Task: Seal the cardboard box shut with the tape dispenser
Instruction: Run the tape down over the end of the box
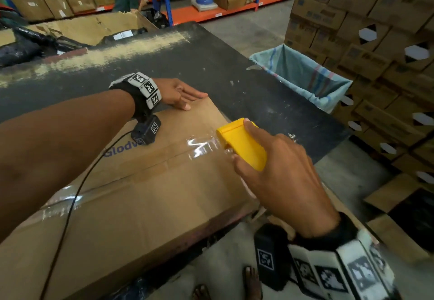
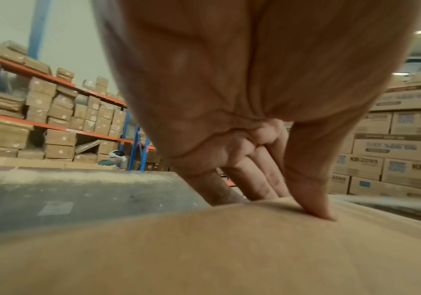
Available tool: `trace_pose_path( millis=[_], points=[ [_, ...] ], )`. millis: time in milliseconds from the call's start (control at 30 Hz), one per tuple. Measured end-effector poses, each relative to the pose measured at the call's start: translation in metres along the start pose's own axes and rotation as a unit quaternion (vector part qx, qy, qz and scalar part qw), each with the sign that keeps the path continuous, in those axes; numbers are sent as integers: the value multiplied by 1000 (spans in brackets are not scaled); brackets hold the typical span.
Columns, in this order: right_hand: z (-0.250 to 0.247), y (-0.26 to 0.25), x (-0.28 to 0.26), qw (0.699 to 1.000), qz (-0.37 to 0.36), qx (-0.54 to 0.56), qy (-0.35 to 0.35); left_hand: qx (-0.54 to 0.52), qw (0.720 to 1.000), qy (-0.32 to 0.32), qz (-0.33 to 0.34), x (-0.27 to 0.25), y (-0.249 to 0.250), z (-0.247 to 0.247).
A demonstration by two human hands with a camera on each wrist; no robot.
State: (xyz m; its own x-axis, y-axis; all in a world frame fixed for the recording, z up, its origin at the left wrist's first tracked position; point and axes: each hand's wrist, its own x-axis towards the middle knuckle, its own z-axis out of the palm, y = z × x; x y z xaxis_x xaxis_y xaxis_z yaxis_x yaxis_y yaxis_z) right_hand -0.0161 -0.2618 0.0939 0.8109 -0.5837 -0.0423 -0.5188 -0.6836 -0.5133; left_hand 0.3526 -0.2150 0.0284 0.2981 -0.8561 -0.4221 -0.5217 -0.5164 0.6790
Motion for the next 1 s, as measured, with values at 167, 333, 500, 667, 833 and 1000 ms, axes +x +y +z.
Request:
trace_pose_path(
  millis=[167, 333, 500, 667, 833, 1000],
  points=[
    [-8, 41, -99, 998, 65, -7, -14, -16, 1000, 6, -25, 2, -3, 0],
    [15, 61, -126, 991, 109, -70, -31, -5, 999, -1, -37, -3, 5, 2],
    [42, 81, -106, 983, 110, -107, -98, -23, 999, 9, -41, -4, 7, 5],
    [70, 129, -111, 975, 159, -15, -152, 37, 998, 40, -35, -8, 13, 7],
    [63, 137, -108, 985, 121, 76, -92, 247, 966, 71, -20, -29, 47, 43],
    [68, 154, -106, 990, 101, 70, -73, 336, 938, -84, 7, -82, 96, 124]
  ],
)
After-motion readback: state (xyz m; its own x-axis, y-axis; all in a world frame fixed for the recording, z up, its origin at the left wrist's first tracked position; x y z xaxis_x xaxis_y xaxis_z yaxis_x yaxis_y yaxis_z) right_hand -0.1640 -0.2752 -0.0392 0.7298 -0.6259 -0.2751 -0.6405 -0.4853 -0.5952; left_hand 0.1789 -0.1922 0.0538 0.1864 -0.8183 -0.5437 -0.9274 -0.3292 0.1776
